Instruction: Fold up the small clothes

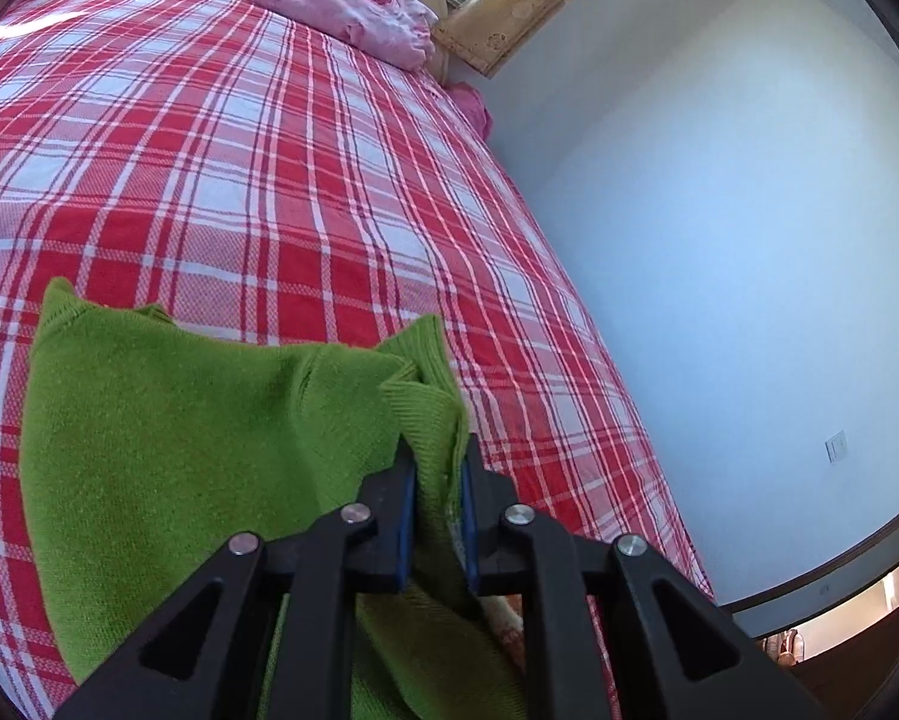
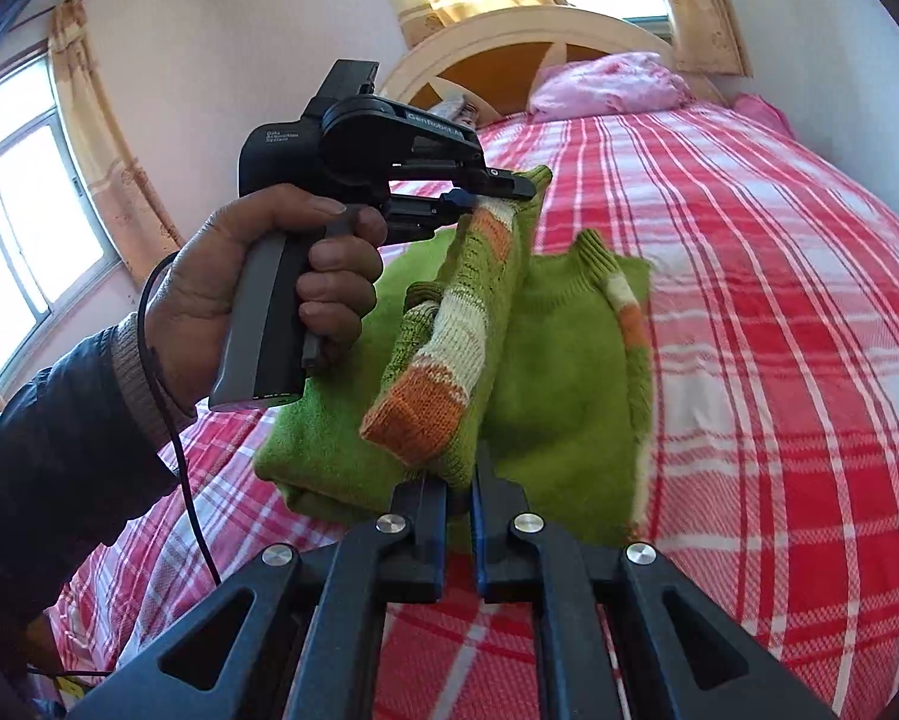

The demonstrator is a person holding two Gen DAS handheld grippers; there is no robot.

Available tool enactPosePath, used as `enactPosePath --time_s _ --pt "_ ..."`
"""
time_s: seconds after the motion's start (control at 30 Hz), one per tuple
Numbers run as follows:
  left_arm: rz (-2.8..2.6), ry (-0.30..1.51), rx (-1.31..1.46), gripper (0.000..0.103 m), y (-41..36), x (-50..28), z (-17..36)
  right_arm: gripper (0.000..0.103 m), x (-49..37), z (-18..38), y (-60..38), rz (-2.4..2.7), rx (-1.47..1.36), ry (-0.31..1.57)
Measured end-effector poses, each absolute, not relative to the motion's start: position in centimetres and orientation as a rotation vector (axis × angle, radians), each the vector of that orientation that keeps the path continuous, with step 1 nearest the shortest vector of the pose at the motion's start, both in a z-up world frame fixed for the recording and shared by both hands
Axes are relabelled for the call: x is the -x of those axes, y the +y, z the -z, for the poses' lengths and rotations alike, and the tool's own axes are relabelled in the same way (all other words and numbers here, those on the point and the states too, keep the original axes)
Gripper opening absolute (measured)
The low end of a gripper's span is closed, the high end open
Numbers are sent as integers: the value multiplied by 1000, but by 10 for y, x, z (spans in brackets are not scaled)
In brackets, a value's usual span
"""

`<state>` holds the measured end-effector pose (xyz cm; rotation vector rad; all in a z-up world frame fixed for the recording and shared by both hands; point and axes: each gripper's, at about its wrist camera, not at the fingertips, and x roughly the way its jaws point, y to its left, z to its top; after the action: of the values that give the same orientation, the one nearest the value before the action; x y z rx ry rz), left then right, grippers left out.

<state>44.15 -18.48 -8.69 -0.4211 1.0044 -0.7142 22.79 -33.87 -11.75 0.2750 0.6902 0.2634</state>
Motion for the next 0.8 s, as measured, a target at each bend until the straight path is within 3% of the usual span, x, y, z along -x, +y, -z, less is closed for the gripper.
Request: enactPosePath --time_s 0.37,0.53,0.6,0.67,0.73,0.8 --pt "674 1014 312 17 -222 -428 98 6 -226 143 -369 -246 -392 744" --pt "701 885 184 22 -214 -394 67 7 -222 143 -375 -253 -421 730" --pt "691 817 116 39 -201 -377 55 13 -215 140 -383 -243 -433 717" --pt "644 753 49 57 -183 -361 49 31 -205 129 -389 -185 -402 677" --pt "588 716 -7 62 -165 -350 51 48 -197 114 -392 -97 -356 613" --pt "551 684 -39 65 -146 -338 57 48 -200 98 -390 -86 -332 569"
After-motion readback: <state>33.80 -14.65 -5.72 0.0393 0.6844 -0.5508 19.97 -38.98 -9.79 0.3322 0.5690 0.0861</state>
